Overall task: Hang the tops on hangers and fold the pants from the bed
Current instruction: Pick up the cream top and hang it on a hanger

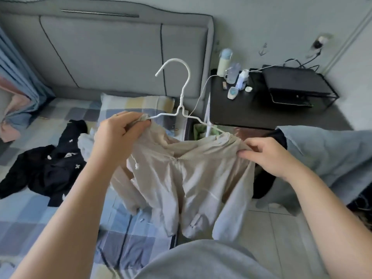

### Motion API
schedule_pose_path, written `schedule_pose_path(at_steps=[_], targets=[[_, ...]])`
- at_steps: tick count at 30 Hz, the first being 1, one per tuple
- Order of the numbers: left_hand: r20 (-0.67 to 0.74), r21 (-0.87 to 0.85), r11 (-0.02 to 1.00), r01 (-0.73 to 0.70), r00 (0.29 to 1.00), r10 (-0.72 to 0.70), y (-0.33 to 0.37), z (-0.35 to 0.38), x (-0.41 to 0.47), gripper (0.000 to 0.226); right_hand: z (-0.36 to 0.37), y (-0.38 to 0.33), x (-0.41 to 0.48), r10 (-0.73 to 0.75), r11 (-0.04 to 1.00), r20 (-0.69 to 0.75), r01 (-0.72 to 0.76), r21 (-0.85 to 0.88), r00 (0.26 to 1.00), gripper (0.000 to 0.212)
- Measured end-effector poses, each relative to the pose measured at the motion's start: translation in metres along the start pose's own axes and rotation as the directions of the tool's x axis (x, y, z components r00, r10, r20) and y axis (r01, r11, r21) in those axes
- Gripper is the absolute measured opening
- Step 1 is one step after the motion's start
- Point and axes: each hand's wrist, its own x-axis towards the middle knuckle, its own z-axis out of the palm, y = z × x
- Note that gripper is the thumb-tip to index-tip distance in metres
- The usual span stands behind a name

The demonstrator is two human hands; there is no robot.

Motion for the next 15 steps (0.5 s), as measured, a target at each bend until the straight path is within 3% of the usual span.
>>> schedule_pose_path(at_steps=[5,10,15], targets=[[0.142,-0.019,0.999,-0.05,0.989,0.052,0.046,0.064,0.013,0.024,-0.043,0.038,-0.051,0.023,0.999,-0.27,-0.013,0.039,0.962,0.027],[0.276,-0.027,0.982,-0.186,0.943,0.187,0.113,0.141,0.004,0.012,-0.085,0.067,-0.113,0.043,0.998,-0.309,-0.027,0.057,0.95,0.03],[0.411,-0.147,0.937,-0.317,0.842,0.349,0.184,0.218,-0.02,0.022,-0.129,0.093,-0.17,0.077,0.996,-0.416,-0.049,0.078,0.906,0.024]])
